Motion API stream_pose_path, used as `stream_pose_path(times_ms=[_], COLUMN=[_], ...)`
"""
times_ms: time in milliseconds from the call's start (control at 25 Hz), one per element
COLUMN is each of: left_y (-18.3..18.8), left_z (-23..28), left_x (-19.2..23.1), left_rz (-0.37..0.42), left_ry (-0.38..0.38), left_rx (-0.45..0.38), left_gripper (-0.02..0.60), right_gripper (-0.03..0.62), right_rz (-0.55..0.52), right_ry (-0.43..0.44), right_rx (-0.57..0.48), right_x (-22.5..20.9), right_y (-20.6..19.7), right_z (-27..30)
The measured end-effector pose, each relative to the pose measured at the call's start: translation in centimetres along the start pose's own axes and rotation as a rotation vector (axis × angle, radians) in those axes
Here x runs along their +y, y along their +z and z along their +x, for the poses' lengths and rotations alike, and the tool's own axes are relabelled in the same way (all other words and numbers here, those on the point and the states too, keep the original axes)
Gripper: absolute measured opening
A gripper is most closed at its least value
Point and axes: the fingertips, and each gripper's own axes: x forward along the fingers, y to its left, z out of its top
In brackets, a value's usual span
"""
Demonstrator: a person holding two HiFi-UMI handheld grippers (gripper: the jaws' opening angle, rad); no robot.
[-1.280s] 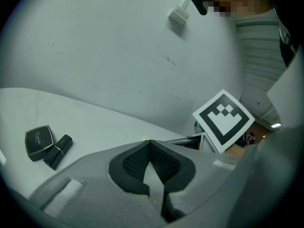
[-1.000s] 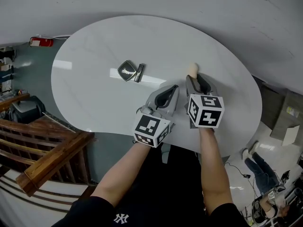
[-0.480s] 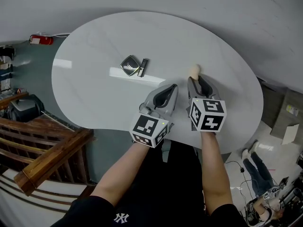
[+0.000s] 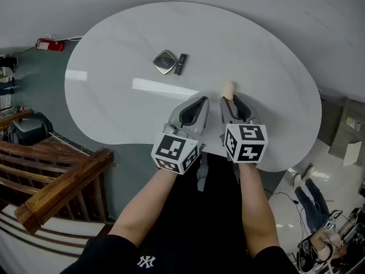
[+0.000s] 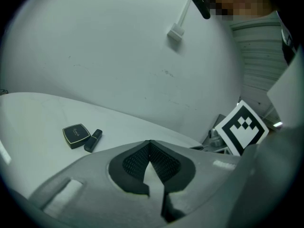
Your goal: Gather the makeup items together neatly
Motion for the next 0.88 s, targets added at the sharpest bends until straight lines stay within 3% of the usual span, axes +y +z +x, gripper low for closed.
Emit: stream_pose_path(times_ms=[440, 880], left_y=[-2.0, -3.8], left_z=[-5.8, -8.5], left_x=[1.3, 2.9], left_rz=[0.016, 0.011], left_ry=[0.042, 0.056], left_rx=[-0.016, -0.014], left_gripper=[0.008, 0.008], right_gripper=[0.133, 0.133], right_rz=[-0.011, -0.039], right_ry=[0.036, 0.061], right_rx=[0.023, 0.04], right_x=[5.5, 9.2], right_y=[-5.2, -7.4], right_z=[-2.1, -1.3])
